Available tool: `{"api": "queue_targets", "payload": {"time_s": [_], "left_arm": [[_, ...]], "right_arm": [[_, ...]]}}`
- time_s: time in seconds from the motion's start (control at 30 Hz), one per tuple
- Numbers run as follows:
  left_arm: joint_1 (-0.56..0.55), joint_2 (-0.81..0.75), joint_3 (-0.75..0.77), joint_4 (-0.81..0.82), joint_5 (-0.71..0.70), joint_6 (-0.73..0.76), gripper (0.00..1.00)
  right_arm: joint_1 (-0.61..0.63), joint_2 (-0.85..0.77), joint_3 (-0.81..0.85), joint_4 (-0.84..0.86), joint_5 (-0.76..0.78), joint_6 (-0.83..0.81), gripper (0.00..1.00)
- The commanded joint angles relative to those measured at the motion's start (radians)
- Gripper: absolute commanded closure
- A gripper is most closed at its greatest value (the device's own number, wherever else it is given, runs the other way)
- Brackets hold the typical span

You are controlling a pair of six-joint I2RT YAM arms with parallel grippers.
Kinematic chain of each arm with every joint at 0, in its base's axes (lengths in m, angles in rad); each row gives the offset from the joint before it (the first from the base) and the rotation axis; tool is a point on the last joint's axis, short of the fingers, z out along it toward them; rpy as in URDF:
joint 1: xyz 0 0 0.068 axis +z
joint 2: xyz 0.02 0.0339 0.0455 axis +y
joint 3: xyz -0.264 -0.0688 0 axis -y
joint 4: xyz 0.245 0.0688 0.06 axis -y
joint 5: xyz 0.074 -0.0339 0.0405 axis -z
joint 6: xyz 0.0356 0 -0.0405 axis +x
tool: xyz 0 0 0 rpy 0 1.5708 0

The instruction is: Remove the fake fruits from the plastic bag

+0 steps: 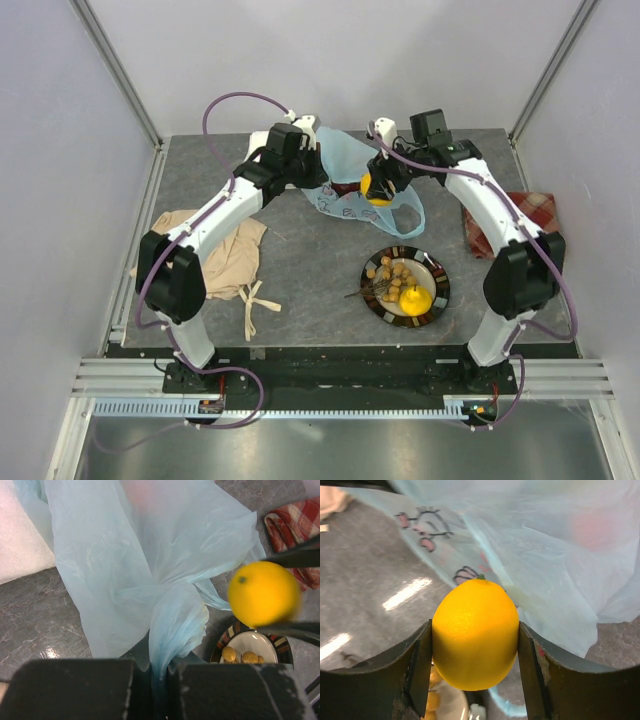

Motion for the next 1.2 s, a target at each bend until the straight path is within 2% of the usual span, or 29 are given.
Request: {"api": "queue_targets", "payload": {"time_s": [0.0,0.1,0.27,0.4,0.7,0.93,1.17], "left_arm": [[0.000,0.014,0.041,0.028,-0.013,0.008,0.96],[0.001,0.005,0.038,0.029,-0.016,0.016,0.96],[0.006,-0.017,0.018,0.029,-0.035,0.030,0.96],[0.009,-0.028,0.007,0.033,-0.036,0.034,0.96],[0.009,-0.043,0.004,0.036,-0.046,0.057,0.96],[0.009,-0.051,-0.006,0.034,-0.053,0.080,0.96],[0.009,-0.044,-0.011,0.022,-0.041,0.091,0.96]], "right_arm": [[-0.002,-0.157,-0.081,-0.115,-0.063,-0.002,0.56],[-0.021,-0.279,-0.173,-0.173,-0.019,-0.057,0.56],[-0.139,-0.408,-0.331,-0.288,0.020,-0.089,0.58],[-0.160,-0.493,-0.475,-0.298,0.067,-0.164,0.57],[-0.182,-0.444,-0.622,-0.243,0.125,-0.129,0.57],[-0.183,-0.378,-0.642,-0.129,0.161,-0.146,0.56],[-0.183,-0.261,-0.632,-0.009,0.133,-0.117,0.54]]}}
